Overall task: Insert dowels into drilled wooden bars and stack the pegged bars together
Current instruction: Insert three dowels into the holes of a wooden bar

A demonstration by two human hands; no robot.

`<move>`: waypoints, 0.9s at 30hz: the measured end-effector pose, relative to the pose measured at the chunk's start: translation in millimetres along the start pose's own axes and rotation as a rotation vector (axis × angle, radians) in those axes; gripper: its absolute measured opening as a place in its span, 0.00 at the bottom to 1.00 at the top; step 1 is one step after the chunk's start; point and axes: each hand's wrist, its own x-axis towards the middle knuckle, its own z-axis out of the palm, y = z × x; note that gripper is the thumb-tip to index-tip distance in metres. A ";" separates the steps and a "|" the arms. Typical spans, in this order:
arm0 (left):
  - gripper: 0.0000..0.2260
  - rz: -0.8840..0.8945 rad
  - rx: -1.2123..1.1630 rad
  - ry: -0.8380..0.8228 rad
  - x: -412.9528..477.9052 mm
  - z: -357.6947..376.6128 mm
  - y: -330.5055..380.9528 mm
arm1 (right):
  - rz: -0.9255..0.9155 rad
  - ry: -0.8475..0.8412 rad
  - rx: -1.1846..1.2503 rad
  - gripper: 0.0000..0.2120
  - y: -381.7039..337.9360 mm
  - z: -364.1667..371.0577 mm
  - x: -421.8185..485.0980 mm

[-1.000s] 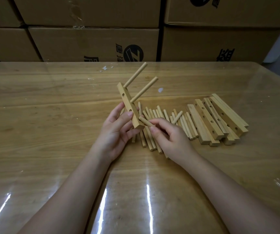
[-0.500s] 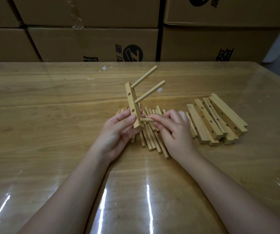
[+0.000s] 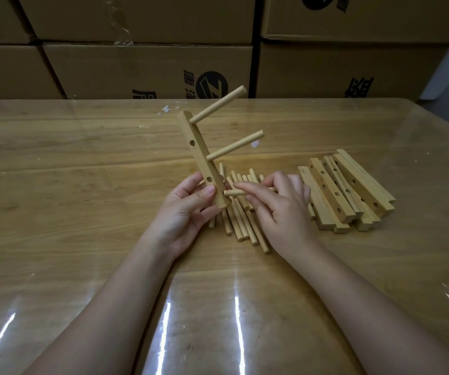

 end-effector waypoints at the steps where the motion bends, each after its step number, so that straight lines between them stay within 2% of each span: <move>1: 0.25 0.001 0.016 0.039 0.3 0.5 -0.1 | 0.001 -0.002 0.003 0.12 -0.1 -0.8 0.4; 4: 0.32 0.012 0.025 0.110 1.1 0.2 -1.4 | 0.017 0.010 0.013 0.14 -1.4 -3.1 0.6; 11: 0.25 0.002 0.078 0.069 1.3 -0.8 -0.6 | 0.088 -0.030 0.054 0.09 -0.4 -0.9 2.4; 19: 0.12 0.009 0.120 0.043 1.8 -0.9 -3.0 | 0.022 0.018 0.003 0.07 -3.8 -3.0 1.9; 27: 0.11 0.027 0.168 0.051 1.1 2.4 -2.8 | -0.050 0.080 -0.083 0.06 -1.3 -4.7 1.6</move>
